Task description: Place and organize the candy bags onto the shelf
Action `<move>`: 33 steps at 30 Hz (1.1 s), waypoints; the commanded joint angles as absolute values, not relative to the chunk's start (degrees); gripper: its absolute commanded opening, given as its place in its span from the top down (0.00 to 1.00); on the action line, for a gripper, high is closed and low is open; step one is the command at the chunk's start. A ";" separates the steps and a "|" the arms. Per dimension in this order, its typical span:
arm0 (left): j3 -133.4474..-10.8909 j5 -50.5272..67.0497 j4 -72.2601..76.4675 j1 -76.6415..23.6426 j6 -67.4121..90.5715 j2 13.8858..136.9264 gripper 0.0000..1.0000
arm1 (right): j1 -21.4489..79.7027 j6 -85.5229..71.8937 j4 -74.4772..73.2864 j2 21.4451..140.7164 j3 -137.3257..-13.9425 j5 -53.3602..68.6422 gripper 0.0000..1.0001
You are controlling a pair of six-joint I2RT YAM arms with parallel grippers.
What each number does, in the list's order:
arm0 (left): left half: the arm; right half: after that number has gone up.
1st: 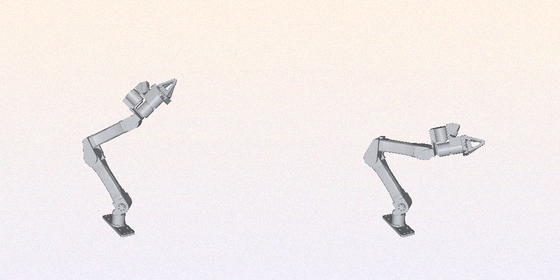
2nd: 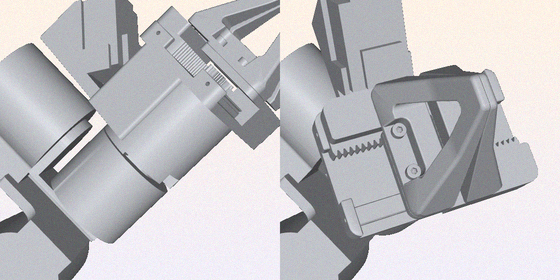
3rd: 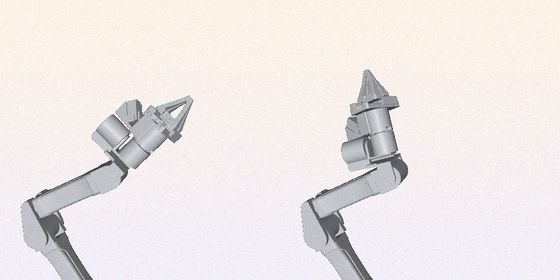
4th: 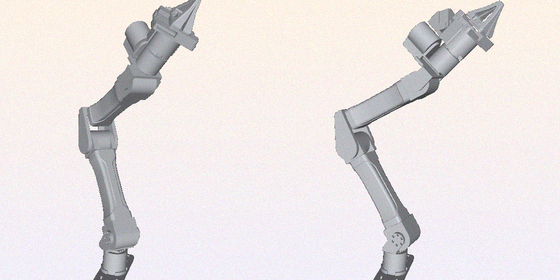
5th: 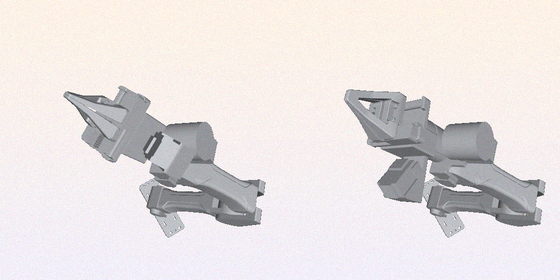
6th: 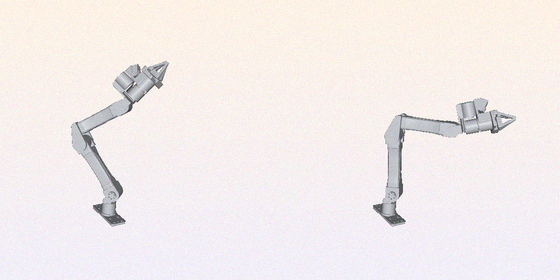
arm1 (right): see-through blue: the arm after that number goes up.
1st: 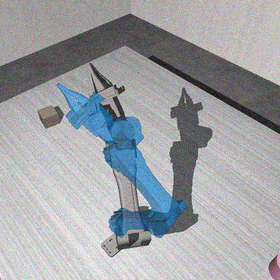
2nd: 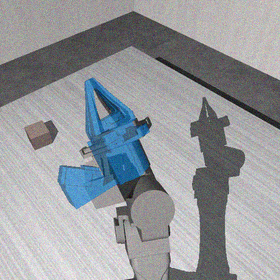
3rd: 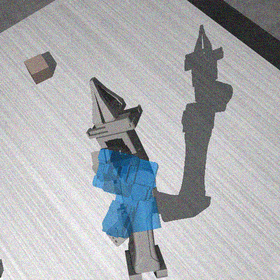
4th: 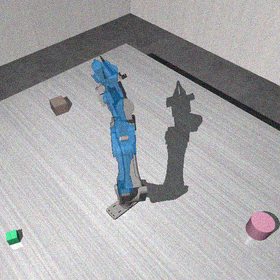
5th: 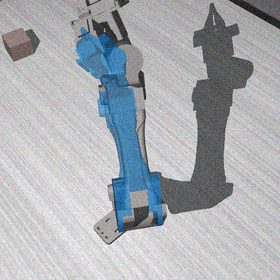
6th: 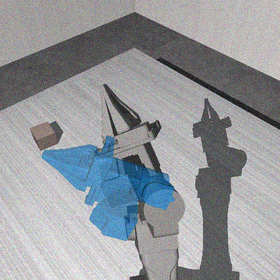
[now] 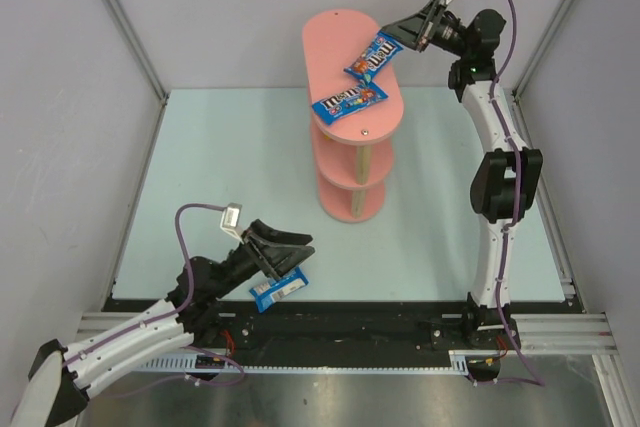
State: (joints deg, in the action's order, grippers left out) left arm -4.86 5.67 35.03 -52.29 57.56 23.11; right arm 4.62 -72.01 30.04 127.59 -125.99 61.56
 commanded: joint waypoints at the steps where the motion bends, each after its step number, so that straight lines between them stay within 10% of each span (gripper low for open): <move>1: -4.40 5.19 38.23 -51.68 58.18 23.99 0.00 | 4.39 -73.83 33.93 123.14 -126.12 58.72 1.00; 33: -2.37 2.72 34.19 -50.98 59.59 17.75 0.00 | 14.06 -51.94 12.30 116.72 -121.56 18.82 1.00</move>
State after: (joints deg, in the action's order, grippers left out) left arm -3.07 3.14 34.22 -51.55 58.52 18.31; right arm 13.50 -54.76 11.77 122.13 -122.93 26.02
